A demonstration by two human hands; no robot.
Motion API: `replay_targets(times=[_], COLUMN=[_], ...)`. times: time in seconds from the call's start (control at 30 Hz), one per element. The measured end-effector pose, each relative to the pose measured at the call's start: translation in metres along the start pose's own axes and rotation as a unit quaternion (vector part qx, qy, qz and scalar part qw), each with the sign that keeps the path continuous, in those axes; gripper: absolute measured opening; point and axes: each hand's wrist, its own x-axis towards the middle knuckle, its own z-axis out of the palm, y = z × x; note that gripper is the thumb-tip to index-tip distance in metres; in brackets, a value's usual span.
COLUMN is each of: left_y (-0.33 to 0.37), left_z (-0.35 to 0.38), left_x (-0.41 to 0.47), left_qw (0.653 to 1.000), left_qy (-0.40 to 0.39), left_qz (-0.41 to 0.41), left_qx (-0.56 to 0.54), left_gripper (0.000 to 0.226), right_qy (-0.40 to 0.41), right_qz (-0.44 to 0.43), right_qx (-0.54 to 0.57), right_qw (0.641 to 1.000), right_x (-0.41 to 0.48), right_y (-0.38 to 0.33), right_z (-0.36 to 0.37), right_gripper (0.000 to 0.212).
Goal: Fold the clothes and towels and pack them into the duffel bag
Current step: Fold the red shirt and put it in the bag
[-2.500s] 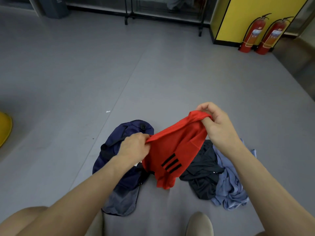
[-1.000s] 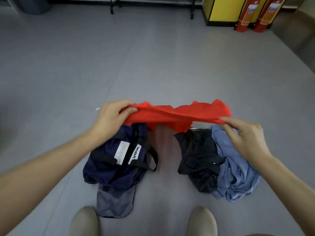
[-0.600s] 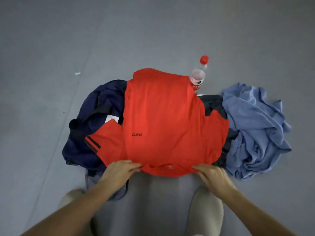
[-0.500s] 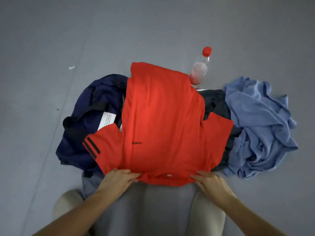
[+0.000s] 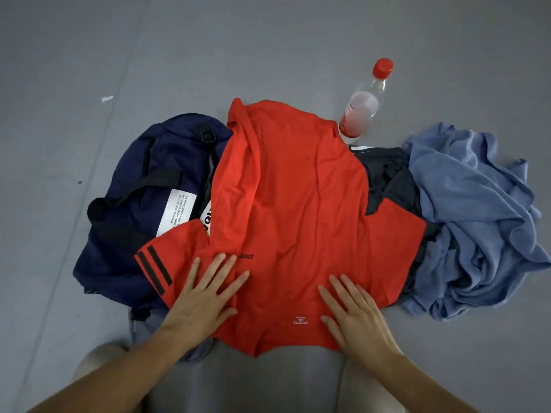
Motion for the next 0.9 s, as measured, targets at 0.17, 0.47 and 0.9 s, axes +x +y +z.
replay_targets(times=[0.17,0.47,0.9], left_y=[-0.015,-0.122,-0.074], left_z=[0.014,0.008,0.029], left_x=[0.006,0.007,-0.034], left_qw=[0.998,0.993,0.994], left_qy=[-0.030,-0.044,-0.029], left_qz=[-0.061,-0.112,-0.098], left_qx=[-0.009,0.014,-0.024], left_gripper=[0.078,0.087,0.108], right_qy=[-0.107,-0.090,-0.152], right_qz=[0.011,-0.010,0.009], right_qx=[-0.034,-0.022,-0.049], right_qw=[0.994,0.996,0.987], right_x=[0.020,0.110,0.019], right_y=[0.005,-0.038,-0.036], right_z=[0.021,0.025,0.033], right_gripper=[0.076,0.082,0.087])
